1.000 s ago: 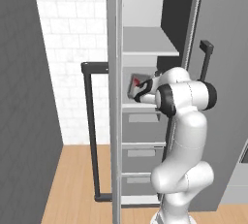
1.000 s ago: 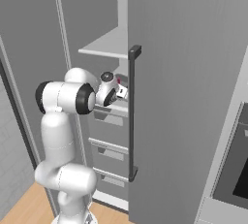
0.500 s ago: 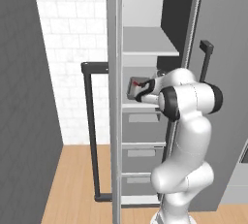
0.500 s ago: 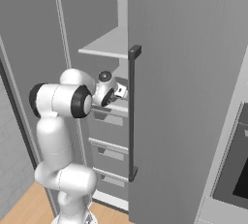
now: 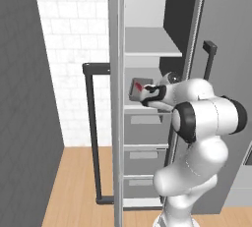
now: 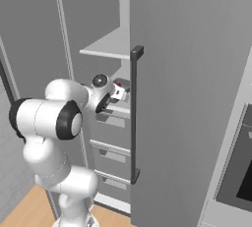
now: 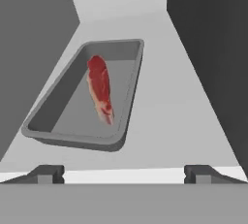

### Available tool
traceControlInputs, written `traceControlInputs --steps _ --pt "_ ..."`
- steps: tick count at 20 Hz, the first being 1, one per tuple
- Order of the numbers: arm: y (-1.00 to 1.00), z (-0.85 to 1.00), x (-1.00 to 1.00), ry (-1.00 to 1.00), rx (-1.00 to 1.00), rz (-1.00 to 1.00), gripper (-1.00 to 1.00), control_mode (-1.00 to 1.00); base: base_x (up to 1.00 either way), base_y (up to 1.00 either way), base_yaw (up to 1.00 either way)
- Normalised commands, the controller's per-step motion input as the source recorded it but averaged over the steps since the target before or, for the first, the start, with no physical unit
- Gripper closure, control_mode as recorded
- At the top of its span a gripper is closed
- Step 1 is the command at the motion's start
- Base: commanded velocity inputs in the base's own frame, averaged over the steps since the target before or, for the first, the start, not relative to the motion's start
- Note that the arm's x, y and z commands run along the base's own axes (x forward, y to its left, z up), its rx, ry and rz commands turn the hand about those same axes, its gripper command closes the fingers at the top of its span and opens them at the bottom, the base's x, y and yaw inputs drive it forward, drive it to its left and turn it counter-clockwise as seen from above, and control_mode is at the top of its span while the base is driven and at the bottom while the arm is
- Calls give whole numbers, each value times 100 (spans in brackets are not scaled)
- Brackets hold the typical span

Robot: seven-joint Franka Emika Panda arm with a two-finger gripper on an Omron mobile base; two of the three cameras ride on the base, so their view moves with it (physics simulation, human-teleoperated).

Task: Take the meat container that has the steak and place it on the second highest rack of the freezer. Then take the vegetable container that has the cucumber and carrot and place it on the highest rack of the freezer.

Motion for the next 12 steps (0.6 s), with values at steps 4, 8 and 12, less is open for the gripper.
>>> traceControlInputs --steps 4,8,12 --pt "0 65 -59 -2 0 4 -100 -100 0 0 0" --pt "0 59 -67 0 -1 7 -100 -100 0 0 0" --pt "0 49 -77 0 -3 9 -100 -100 0 0 0"
